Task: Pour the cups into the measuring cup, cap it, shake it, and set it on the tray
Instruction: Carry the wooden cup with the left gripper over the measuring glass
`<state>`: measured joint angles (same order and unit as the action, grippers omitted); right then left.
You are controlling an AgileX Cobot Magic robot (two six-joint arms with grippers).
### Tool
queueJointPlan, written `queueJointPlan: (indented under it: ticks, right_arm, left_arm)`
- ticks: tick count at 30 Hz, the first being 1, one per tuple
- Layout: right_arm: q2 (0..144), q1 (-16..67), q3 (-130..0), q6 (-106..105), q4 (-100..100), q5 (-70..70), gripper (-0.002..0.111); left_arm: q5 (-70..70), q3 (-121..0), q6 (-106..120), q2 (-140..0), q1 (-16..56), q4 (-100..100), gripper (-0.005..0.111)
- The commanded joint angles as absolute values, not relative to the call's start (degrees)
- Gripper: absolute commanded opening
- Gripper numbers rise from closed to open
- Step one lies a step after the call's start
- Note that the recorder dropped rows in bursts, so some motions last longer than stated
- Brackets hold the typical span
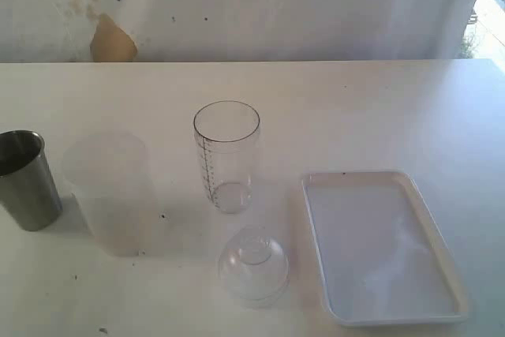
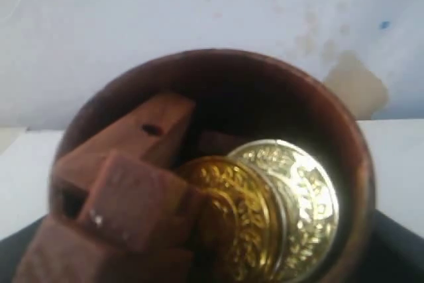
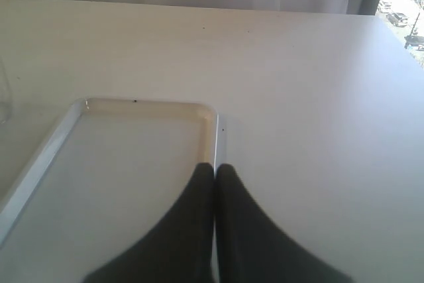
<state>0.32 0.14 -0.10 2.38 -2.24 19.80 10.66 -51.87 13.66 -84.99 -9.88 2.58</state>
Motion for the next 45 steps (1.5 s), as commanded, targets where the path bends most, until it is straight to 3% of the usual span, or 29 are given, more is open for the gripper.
queueJointPlan:
  ticks: [1, 21, 45]
  right_arm:
    - [0.0, 0.0, 0.0, 2.38, -2.55, 19.64, 0.0]
    - [0.0, 0.0, 0.0, 2.38, -2.55, 19.64, 0.0]
    - [0.0, 0.0, 0.0, 2.38, -2.55, 19.64, 0.0]
  left_arm:
    - [9.28, -54.17, 13.3, -84.03, -5.05, -5.08, 0.0]
    - [9.46, -62.84, 0.0, -93.08, 17.11, -14.26, 0.0]
    - [27.2, -63.5, 0.0, -98.72, 18.4, -43.24, 0.0]
